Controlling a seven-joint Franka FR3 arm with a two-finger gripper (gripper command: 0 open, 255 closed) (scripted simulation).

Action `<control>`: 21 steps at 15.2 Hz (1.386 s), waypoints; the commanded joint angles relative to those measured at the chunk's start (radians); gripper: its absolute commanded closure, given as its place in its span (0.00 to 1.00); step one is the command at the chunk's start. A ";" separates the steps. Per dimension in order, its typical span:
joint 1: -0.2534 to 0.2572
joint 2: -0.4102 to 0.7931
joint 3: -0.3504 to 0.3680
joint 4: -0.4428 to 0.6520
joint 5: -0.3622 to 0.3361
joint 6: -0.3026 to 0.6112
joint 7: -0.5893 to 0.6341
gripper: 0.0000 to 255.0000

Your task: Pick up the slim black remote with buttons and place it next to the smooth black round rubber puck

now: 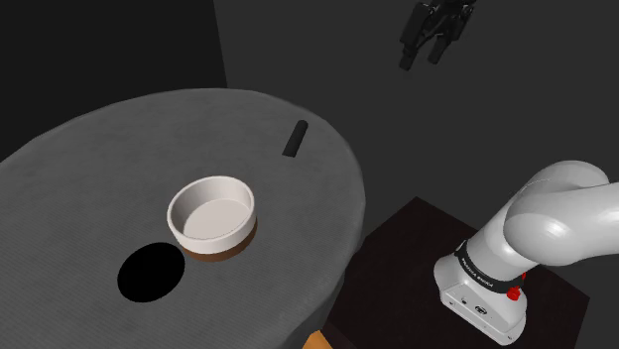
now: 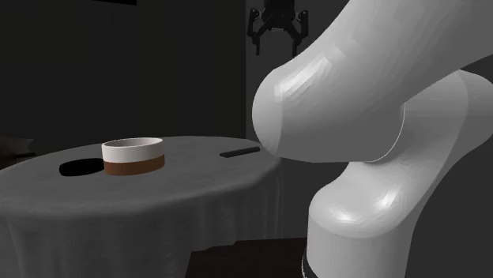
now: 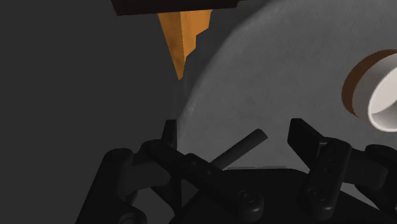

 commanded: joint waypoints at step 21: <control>-0.085 0.692 0.179 0.181 0.094 0.378 0.597 0.00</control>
